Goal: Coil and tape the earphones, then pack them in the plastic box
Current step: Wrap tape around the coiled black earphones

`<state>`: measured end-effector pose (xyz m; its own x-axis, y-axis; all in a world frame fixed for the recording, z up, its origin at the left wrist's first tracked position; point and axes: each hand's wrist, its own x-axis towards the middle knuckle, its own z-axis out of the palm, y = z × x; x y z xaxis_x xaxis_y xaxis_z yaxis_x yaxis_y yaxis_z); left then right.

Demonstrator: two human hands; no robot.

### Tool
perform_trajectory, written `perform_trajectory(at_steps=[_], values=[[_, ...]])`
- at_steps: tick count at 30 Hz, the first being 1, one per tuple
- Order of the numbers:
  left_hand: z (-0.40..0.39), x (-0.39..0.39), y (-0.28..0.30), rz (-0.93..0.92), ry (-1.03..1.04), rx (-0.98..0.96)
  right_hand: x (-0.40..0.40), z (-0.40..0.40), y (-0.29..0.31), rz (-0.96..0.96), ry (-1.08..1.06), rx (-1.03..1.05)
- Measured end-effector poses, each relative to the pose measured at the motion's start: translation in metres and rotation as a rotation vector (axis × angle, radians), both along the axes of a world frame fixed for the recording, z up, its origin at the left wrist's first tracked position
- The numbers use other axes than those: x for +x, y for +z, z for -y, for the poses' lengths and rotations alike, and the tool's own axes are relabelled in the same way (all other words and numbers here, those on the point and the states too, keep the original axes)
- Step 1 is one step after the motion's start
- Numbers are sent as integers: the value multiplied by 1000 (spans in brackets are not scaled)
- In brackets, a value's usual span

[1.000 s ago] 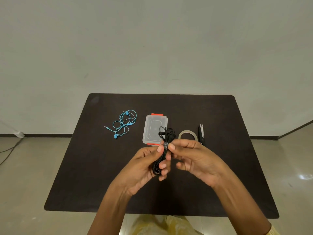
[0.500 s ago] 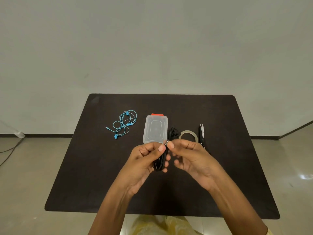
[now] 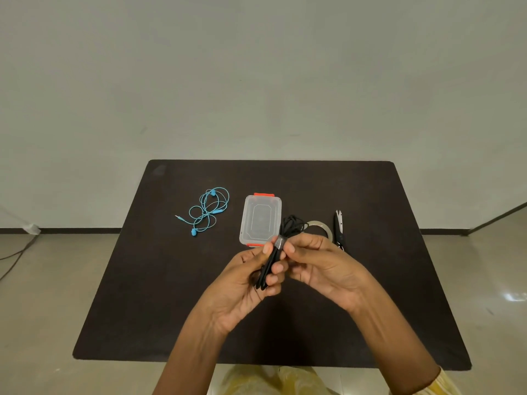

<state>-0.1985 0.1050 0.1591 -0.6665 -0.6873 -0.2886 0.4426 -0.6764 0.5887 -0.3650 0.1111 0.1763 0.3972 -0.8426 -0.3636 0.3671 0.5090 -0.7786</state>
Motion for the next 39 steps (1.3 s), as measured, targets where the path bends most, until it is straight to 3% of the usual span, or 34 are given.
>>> perform_trajectory(at_steps=[4,8,12,15,18,23,30,36,39], values=[[3,2,3,134,38,-48,3,-2,-1,-84,-29,-48],[5,8,8,456,87,-267,8,-5,-2,-164,-177,-47],[4,9,12,546,116,-396,13,-11,-2,-347,-303,-146],[4,7,14,507,125,-390,14,-12,-1,-335,-316,-120],[4,6,16,415,104,-326,11,-10,2,-130,-196,-7],[3,1,17,276,23,-223,7,-5,5,91,-45,-7],[8,2,15,315,-4,-200,10,-3,0,-3,-79,-83],[6,-4,17,114,-59,-61,2,0,0,23,-43,-124],[8,-4,16,110,-69,-41,-2,4,3,-34,-21,-150]])
